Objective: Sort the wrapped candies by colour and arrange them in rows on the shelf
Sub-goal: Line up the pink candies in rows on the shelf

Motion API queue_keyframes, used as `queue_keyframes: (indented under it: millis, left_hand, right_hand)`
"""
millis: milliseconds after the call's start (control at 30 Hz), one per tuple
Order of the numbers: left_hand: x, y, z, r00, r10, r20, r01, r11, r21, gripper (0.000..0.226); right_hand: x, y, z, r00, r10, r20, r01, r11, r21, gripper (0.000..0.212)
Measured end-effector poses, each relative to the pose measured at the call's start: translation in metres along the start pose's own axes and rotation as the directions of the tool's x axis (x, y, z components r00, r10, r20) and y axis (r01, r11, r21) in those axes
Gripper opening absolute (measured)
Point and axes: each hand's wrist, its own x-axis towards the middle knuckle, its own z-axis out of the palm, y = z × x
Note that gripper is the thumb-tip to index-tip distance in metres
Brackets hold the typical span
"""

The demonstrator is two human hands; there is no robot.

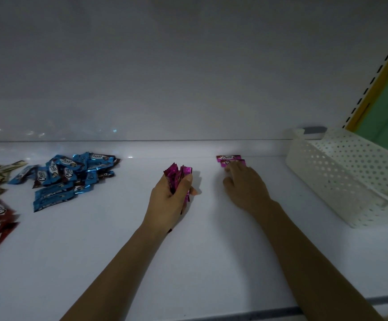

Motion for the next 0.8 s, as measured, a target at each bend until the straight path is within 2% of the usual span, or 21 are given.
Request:
queue_keyframes:
  millis: [167,267,333,367,400,467,500,567,667,800]
  left_hand:
    - [-0.001,0.002,-0.001,1.0,-0.019,0.002,0.019,1.0,-0.016,0.034]
    - [-0.002,0.005,-0.002,1.0,-0.025,0.016,0.026,0.999,-0.034,0.031]
    - [-0.003,0.008,-0.003,0.999,-0.042,0.022,0.044,0.996,-0.079,0.027]
    - [-0.004,0.01,-0.004,0.998,-0.059,0.027,0.062,0.991,-0.123,0.029]
    - [-0.005,0.012,-0.004,0.997,-0.074,0.037,0.079,0.983,-0.164,0.031]
    - [-0.004,0.014,-0.005,0.995,-0.076,0.065,0.087,0.977,-0.196,0.032]
    - [-0.004,0.014,-0.004,0.995,-0.061,0.074,0.074,0.979,-0.189,0.032]
    - [-0.002,0.01,-0.004,0.996,-0.039,0.08,0.05,0.988,-0.147,0.03]
    - [0.0,0.005,-0.004,0.996,-0.043,0.074,0.052,0.99,-0.128,0.03]
    - [0.002,0.005,-0.005,0.997,-0.067,0.046,0.075,0.979,-0.188,0.031]
  right_hand:
    - [0.001,0.003,0.003,1.0,-0.002,-0.013,0.002,1.0,0.003,0.029]
    - [0.0,0.003,0.006,0.999,-0.019,-0.043,0.021,0.999,0.028,0.043]
    - [0.001,0.004,0.007,0.99,-0.041,-0.134,0.054,0.994,0.098,0.047]
    - [-0.001,0.001,0.004,0.985,-0.03,-0.17,0.068,0.973,0.22,0.039]
    - [-0.005,-0.006,-0.004,0.987,-0.007,-0.159,0.075,0.901,0.426,0.028]
    - [-0.014,-0.028,-0.021,0.999,-0.052,0.016,0.017,0.584,0.811,0.016]
    - [-0.017,-0.038,-0.025,0.987,-0.124,0.103,-0.038,0.441,0.897,0.012]
    - [-0.021,-0.051,-0.024,0.967,-0.214,0.14,-0.057,0.354,0.933,0.004]
    - [-0.018,-0.051,-0.02,0.986,-0.12,0.12,-0.076,0.319,0.945,0.012]
    - [-0.012,-0.03,-0.02,0.983,0.029,0.18,-0.183,0.18,0.967,0.007]
